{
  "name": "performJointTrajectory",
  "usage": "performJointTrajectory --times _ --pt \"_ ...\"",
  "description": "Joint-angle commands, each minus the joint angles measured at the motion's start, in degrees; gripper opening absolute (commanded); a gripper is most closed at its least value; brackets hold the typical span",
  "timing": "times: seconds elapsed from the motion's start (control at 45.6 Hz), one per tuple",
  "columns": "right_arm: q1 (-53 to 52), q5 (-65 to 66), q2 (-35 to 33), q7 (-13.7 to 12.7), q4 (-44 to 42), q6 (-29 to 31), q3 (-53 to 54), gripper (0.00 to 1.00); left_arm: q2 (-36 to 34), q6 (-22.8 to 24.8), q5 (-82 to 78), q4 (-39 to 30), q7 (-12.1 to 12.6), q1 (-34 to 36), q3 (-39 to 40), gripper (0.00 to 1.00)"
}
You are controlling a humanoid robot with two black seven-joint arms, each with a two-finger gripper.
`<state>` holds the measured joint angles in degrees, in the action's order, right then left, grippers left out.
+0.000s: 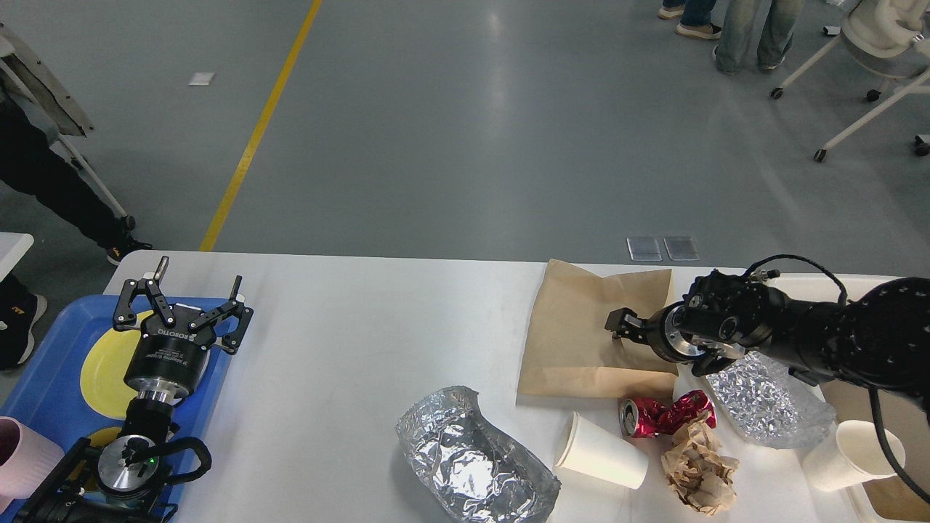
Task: Tidy desktop
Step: 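Grasp the brown paper bag with the right gripper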
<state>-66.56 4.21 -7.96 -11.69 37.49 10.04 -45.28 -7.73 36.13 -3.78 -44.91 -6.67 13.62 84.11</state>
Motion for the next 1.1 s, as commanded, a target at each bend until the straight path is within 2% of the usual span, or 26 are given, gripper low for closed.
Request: performJointTrajectory --times 0.0,0.044,0.088,0.153,0.263,0.307,0.351,0.526,0.614,0.811,1.074 --pt "1.5 0.0 1.0 0.0 -0.4 -1.0 0.1 1.0 0.0 0.0 0.0 0.0 0.0 0.0 0.0 0.97" --pt "1.5 0.0 1.4 0.0 -0.3 -1.3 0.2 0.98 0.0 0.0 0.0 0.0 0.0 0.0 0.0 0.97" --pt "1.3 0.0 1.5 -0.1 -0.1 -1.5 0.2 0.89 0.0 0.0 0.0 0.0 0.0 0.0 0.0 0.97" --pt "1.1 0.1 1.5 -0.1 0.2 -1.6 0.0 0.7 0.0 0.0 0.0 0.0 0.0 0.0 0.0 0.97" --pt "1.2 0.2 2.0 -0.4 0.3 -1.6 -0.2 0.22 0.0 0.0 0.0 0.0 0.0 0.0 0.0 0.97" --pt "1.3 0.2 2.1 -0.4 0.3 -1.7 -0.2 0.09 0.0 0.0 -0.1 0.0 0.0 0.0 0.0 0.97" --pt "1.4 0.1 2.2 -0.4 0.2 -1.9 -0.2 0.01 0.0 0.0 0.0 0.0 0.0 0.0 0.0 0.97" --pt "2.8 0.1 4.4 -1.1 -0.5 -4.4 -0.3 0.0 0.0 0.0 0.0 0.0 0.0 0.0 0.0 0.97" --pt "3.5 -0.1 4.6 -2.5 -0.5 -5.7 -0.2 0.0 0.0 0.0 0.0 0.0 0.0 0.0 0.0 0.97" --pt "3.5 -0.1 4.7 -2.7 -0.2 -8.8 -0.2 0.0 0.0 0.0 0.0 0.0 0.0 0.0 0.0 0.97" --pt "2.1 -0.4 4.9 -2.5 1.2 -8.6 0.1 0.0 0.0 0.0 0.0 0.0 0.1 0.0 0.0 0.97"
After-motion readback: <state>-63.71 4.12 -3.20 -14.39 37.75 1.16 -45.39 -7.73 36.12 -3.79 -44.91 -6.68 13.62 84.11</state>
